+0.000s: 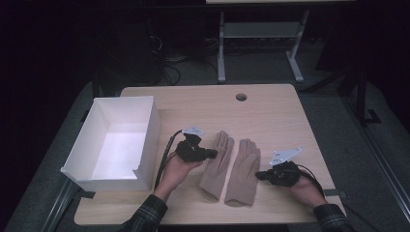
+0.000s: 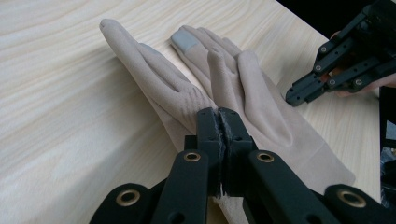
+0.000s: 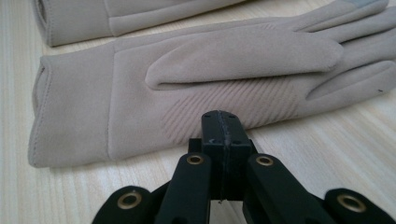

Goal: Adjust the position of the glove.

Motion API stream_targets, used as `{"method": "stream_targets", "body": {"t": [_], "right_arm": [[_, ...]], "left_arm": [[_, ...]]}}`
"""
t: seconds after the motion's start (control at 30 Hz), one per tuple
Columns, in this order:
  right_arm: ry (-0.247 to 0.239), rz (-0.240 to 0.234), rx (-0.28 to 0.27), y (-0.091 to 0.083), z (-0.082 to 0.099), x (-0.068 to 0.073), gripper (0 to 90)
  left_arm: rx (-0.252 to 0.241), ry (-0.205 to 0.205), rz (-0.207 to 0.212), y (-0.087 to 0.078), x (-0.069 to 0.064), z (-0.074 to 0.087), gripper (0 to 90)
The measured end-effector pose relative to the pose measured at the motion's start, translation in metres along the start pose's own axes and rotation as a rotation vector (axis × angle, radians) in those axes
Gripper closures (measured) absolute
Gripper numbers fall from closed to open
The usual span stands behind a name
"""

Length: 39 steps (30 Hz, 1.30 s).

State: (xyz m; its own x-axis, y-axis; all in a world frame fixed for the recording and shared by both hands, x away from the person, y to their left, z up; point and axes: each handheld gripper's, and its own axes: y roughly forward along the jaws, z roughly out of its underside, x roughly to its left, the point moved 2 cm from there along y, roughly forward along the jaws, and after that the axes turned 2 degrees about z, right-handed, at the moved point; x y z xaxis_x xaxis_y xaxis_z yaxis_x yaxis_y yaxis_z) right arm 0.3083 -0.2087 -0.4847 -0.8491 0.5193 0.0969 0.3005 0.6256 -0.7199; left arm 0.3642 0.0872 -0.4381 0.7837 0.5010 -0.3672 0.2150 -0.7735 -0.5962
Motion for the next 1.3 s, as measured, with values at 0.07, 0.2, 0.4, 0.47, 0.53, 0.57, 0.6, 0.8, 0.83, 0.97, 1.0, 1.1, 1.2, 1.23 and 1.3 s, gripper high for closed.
{"method": "stream_targets", "body": {"t": [0.07,0.2,0.4,0.47,0.53,0.57,0.6,0.8,0.83,0.97,1.0,1.1,1.2,1.23,1.3], "right_arm": [[-0.011,0.001,-0.003,0.001,-0.001,0.000,89.7],[-0.008,-0.001,0.000,0.001,-0.001,0.000,89.8],[-0.007,-0.008,-0.005,0.004,-0.005,0.000,89.7],[-0.007,-0.009,-0.008,0.006,-0.008,0.001,89.7],[-0.004,-0.015,-0.007,0.009,-0.010,0.002,89.8],[-0.008,-0.016,-0.007,0.011,-0.011,0.002,89.7],[-0.005,-0.021,-0.007,0.012,-0.013,0.003,89.8],[-0.026,-0.038,-0.014,0.024,-0.024,0.009,89.8],[-0.027,-0.042,-0.018,0.026,-0.026,0.010,89.7],[-0.031,-0.057,-0.024,0.032,-0.030,0.013,89.8],[-0.031,-0.059,-0.024,0.033,-0.030,0.013,89.8],[-0.028,-0.065,-0.028,0.035,-0.032,0.014,89.8],[-0.026,-0.064,-0.028,0.036,-0.033,0.015,89.8],[-0.033,-0.065,-0.028,0.037,-0.033,0.016,89.8],[-0.034,-0.063,-0.026,0.038,-0.034,0.018,89.8]], "left_arm": [[-0.003,0.002,0.006,0.002,0.000,-0.002,88.2],[-0.001,0.012,0.017,0.007,-0.003,-0.005,88.2],[-0.010,0.028,0.029,0.009,-0.008,-0.011,88.2],[-0.014,0.027,0.030,0.008,-0.008,-0.011,88.2],[-0.017,0.022,0.029,0.006,-0.008,-0.011,88.2],[-0.018,0.023,0.034,0.005,-0.007,-0.011,88.2],[-0.018,0.021,0.036,0.004,-0.007,-0.011,88.2],[-0.023,0.022,0.047,0.003,-0.008,-0.011,88.2],[-0.021,0.024,0.050,0.003,-0.009,-0.011,88.2],[-0.018,0.028,0.062,0.004,-0.012,-0.010,88.2],[-0.015,0.030,0.064,0.005,-0.012,-0.010,88.2],[-0.015,0.030,0.070,0.007,-0.015,-0.010,88.2],[-0.013,0.031,0.080,0.010,-0.017,-0.010,88.2],[-0.011,0.032,0.084,0.012,-0.019,-0.010,88.2],[-0.007,0.037,0.086,0.015,-0.021,-0.009,88.2]]}}
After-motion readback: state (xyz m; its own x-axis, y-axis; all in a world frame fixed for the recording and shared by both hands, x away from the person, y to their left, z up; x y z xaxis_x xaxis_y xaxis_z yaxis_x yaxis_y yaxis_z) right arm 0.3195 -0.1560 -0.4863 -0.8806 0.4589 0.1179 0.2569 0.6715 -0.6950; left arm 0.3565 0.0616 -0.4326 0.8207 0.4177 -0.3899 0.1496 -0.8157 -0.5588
